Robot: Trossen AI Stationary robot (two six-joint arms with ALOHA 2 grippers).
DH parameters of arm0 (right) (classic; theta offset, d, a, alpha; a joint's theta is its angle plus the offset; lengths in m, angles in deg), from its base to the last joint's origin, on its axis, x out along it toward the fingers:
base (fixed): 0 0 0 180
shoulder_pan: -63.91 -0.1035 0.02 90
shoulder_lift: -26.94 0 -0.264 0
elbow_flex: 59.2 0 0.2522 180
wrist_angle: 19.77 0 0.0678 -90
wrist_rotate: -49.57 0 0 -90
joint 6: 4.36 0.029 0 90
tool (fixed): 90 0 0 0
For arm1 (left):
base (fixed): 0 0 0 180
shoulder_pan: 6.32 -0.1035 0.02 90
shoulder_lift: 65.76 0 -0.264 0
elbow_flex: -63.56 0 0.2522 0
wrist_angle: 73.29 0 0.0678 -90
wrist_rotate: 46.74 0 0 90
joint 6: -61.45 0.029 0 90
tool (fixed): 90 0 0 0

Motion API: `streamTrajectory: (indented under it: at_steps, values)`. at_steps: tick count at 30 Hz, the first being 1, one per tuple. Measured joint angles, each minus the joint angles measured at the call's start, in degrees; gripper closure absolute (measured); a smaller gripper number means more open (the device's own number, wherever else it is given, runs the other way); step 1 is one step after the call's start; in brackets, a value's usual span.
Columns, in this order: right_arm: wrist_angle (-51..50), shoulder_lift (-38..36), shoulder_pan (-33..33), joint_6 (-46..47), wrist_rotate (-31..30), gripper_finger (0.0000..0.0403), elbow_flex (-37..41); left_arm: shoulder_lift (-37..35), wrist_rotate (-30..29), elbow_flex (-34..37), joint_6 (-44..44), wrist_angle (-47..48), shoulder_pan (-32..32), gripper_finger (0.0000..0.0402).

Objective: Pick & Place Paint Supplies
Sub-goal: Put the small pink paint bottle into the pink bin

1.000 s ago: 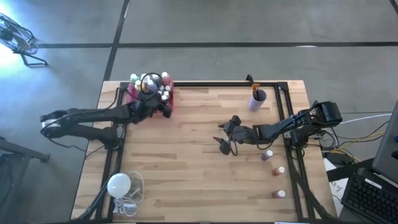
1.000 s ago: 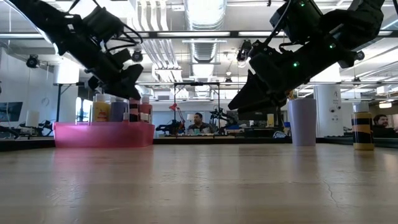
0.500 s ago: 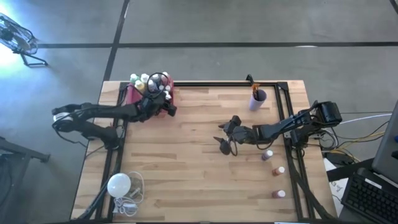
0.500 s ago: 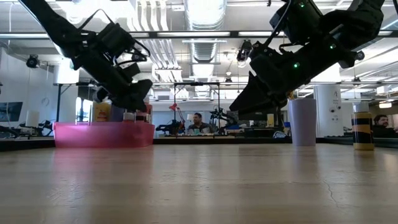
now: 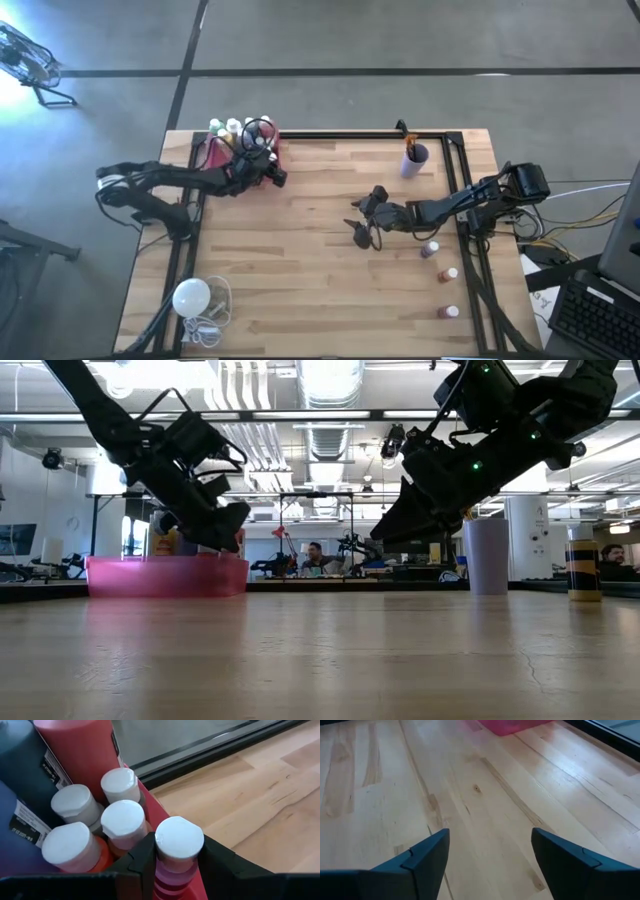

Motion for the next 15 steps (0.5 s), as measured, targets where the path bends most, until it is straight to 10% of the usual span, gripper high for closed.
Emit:
streamTrajectory:
  at_steps: [15]
  values:
    - [0.0, 0.0, 0.0, 0.0, 0.0, 0.011, 0.2, 0.4, 0.3, 0.0, -1.3, -0.5, 0.0, 0.0245]
